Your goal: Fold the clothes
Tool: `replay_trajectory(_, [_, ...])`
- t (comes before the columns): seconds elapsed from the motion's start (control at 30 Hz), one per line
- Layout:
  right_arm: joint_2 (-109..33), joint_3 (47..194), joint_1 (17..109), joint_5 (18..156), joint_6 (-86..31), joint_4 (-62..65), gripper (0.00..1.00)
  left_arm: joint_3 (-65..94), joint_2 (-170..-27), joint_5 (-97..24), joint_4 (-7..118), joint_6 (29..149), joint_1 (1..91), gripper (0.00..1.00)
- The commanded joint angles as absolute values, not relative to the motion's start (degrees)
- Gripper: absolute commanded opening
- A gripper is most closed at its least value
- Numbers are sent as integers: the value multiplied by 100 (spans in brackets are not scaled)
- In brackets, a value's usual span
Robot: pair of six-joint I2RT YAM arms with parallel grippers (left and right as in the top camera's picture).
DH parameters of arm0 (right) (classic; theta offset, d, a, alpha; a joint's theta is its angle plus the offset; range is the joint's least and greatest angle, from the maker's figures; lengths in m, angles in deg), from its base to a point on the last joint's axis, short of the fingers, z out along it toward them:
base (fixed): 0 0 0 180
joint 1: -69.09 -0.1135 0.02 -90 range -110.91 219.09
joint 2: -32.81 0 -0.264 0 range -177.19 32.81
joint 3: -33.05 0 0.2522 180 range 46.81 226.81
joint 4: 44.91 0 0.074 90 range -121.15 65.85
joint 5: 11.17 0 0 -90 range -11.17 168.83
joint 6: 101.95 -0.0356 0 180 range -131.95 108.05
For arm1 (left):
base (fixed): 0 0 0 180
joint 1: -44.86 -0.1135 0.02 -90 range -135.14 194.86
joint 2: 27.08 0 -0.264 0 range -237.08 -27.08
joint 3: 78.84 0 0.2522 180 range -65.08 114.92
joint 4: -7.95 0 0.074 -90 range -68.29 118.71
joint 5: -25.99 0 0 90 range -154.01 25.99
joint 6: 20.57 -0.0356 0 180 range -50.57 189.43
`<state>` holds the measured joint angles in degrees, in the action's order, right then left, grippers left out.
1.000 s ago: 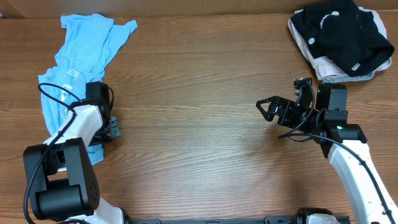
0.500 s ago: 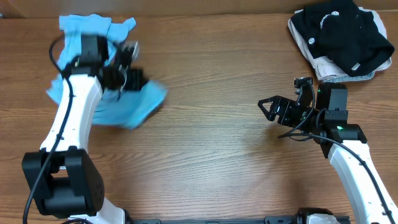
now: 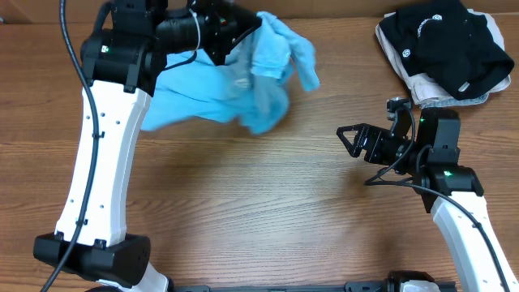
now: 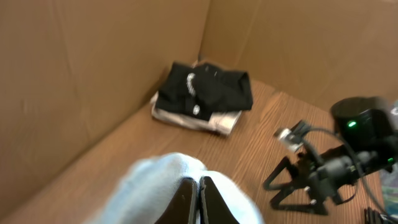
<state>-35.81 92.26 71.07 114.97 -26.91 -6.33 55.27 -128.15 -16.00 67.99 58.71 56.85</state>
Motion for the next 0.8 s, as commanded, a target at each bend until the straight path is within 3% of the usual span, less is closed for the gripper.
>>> replay_trajectory(0.0, [-3480, 9372, 6927, 11429, -2676, -784, 84, 5947, -12776, -1399, 6797, 5922, 5726, 4])
replay_trajectory(0.6, [-3478, 9381, 4700, 10874, -3043, -2556, 84, 6067, -12785, -1475, 6998, 6166, 5731, 4])
replay_trajectory(0.77, [-3480, 9381, 3944, 9506, -3048, -3052, 84, 6067, -12785, -1860, 7291, 6169, 5731, 4])
